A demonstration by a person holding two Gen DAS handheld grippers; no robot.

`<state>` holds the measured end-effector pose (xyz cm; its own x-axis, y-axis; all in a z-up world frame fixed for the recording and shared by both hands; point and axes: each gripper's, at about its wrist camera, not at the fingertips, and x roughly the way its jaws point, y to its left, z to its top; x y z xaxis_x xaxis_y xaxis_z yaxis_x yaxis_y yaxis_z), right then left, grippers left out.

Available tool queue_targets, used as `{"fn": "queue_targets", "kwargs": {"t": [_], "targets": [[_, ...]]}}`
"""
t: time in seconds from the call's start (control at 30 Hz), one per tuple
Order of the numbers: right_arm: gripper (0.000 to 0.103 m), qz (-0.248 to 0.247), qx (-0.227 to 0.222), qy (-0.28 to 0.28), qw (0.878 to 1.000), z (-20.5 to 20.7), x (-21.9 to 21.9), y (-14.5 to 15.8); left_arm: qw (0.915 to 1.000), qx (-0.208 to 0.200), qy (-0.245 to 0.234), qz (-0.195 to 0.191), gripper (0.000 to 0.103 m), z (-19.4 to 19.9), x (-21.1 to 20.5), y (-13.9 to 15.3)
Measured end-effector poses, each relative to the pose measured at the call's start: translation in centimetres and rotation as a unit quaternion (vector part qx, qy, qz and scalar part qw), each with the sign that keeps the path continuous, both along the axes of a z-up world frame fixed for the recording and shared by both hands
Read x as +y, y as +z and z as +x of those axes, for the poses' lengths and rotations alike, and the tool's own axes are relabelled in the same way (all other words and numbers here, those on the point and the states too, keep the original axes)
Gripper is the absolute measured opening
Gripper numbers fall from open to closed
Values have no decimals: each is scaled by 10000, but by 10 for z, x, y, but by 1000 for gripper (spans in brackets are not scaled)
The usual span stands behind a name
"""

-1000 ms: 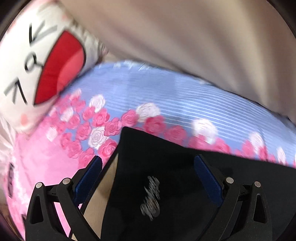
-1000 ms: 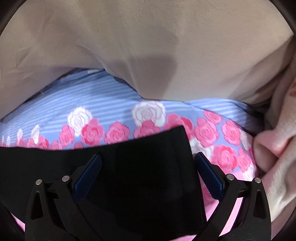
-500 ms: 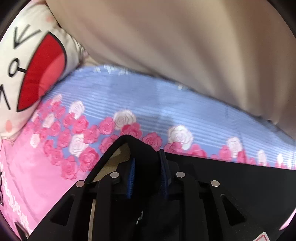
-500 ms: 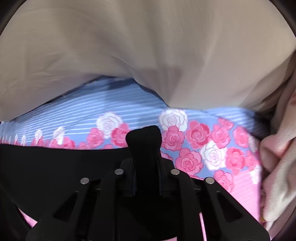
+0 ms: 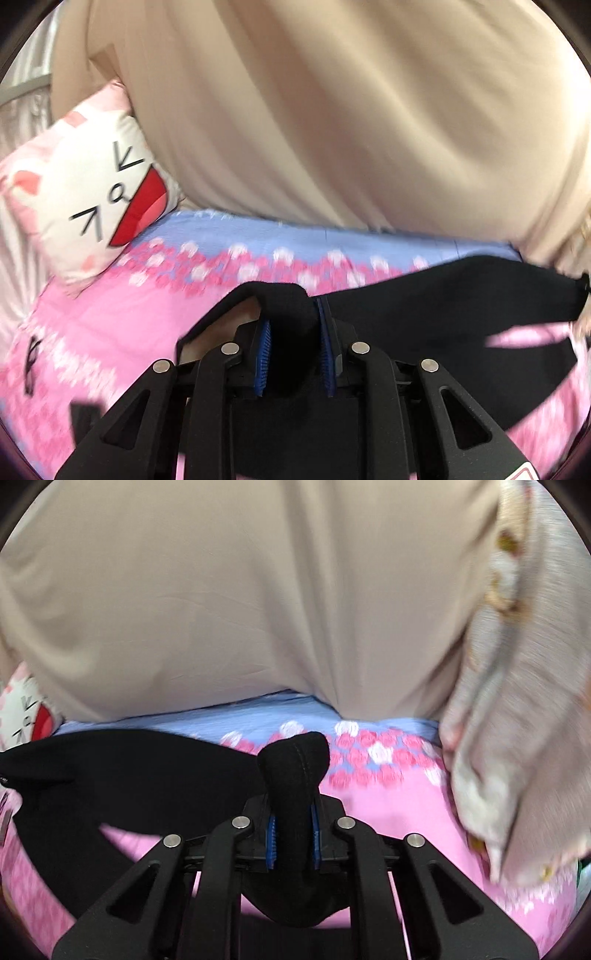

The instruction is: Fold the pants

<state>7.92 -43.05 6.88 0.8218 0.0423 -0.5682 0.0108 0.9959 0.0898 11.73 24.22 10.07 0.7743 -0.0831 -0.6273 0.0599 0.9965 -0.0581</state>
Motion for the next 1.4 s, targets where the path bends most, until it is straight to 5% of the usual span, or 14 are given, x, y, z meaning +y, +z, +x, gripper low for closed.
{"fn": "queue_targets", "kwargs": {"t": [0.2, 0.33, 0.53, 0.7, 0.77, 0.83, 0.93, 0.97, 1.0, 1.13, 1.23, 1.3, 1.4], "targets": [[13, 38, 428, -34, 9991, -76, 0, -56, 9926, 1029, 378, 527, 22, -53, 19, -88], [13, -39, 757, -161, 9970, -98, -2, -97, 9831, 1638, 712, 412, 22, -55, 34, -146], [13, -49, 687, -216, 9974, -94, -8, -92, 9888, 1238, 798, 228, 22, -38, 38, -112], [13, -434, -300, -2, 9986, -95, 11, -24, 9920, 925, 704, 499, 23, -21, 33, -69], [14, -845, -215, 84, 9962, -107, 23, -24, 9900, 1050, 743, 582, 24, -26, 38, -73], [22, -1073, 275, 85, 9938, -115, 21, -53, 9865, 1308, 760, 630, 36, -32, 44, -94], [61, -1102, 1075, -164, 9879, -138, 1, -109, 9780, 1782, 877, 631, 48, -49, 56, -128], [79, -895, 1046, -236, 9902, -155, -6, -114, 9762, 1813, 981, 677, 48, -58, 61, -132], [84, -731, 997, -313, 9918, -169, -12, -113, 9760, 1775, 1056, 686, 53, -64, 65, -131], [84, -280, 678, -450, 9963, -199, -25, -84, 9780, 1211, 1581, 623, 55, -82, 84, -78], [84, 601, 510, -448, 9959, -192, -44, -62, 9785, 662, 1772, 816, 59, -80, 68, -38], [84, 1465, 470, -473, 9870, -180, -61, -60, 9821, 293, 1652, 850, 70, -76, 39, -16], [84, 2622, 136, -340, 9643, -182, -82, -62, 9913, 78, 1164, 611, 70, -70, -2, -6]]}}
